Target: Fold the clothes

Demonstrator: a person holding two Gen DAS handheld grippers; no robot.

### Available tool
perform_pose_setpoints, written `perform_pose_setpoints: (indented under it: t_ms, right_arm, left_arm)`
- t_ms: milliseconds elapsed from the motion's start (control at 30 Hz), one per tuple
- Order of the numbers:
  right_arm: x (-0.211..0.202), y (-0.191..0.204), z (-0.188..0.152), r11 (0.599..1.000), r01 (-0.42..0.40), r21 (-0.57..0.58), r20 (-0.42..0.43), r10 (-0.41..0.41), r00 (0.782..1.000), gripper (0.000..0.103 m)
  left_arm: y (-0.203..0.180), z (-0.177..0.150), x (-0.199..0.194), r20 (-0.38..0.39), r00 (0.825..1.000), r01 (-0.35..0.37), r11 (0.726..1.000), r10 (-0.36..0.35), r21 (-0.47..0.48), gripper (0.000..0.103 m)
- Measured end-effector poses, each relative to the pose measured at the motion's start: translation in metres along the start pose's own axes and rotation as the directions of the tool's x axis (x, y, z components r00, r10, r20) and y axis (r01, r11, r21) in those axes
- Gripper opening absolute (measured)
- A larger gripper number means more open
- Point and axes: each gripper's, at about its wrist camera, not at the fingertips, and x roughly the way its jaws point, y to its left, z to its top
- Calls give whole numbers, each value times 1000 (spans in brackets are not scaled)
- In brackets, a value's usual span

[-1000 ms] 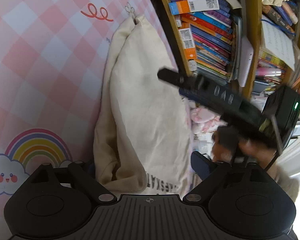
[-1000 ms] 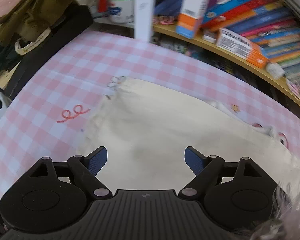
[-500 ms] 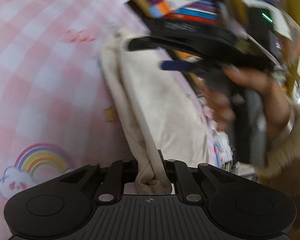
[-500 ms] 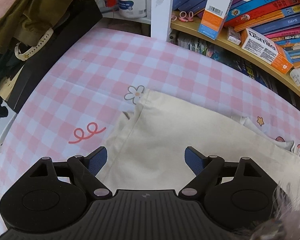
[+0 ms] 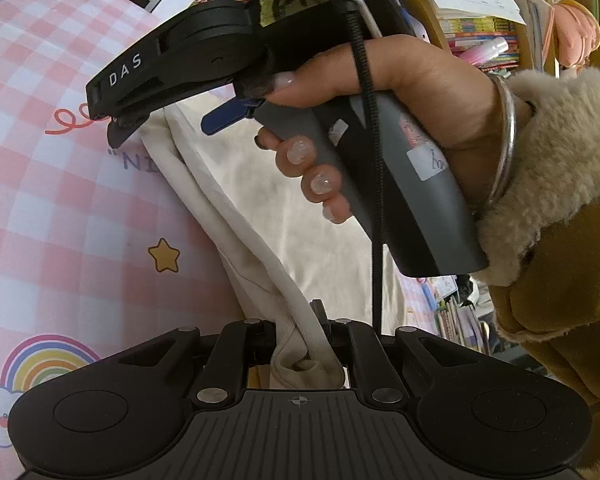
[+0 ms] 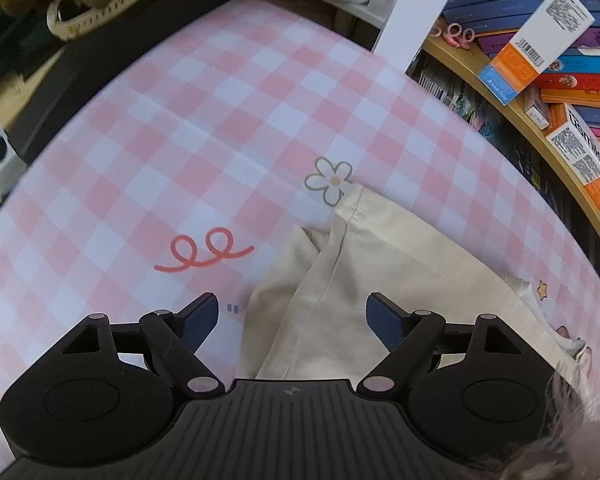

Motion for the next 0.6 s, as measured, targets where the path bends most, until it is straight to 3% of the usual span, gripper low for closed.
perform_pose_setpoints:
  t_ms: [167,200,367,600]
  right_arm:
    - [5,-3,-2,1000,12,11,-18,-11,1000,75]
    - [5,-4,-2,1000,15,13,-20,-14,1000,69]
    - [-2,-16,-7,999,8,39,-7,-7,1000,15]
    - [-59,-60,-24,993,-49,105,122,36,992,8]
  left_arm:
    - [-2,1,-2,-2,1000,7,1000,-7,6,11]
    - [-2,2,-2,-1,1000,7,1000,-7,8,11]
    - [-11,6,-5,19,999,30,998,-31,55,10]
    - [-42,7,-7,40,994,97,978,-106,183,10]
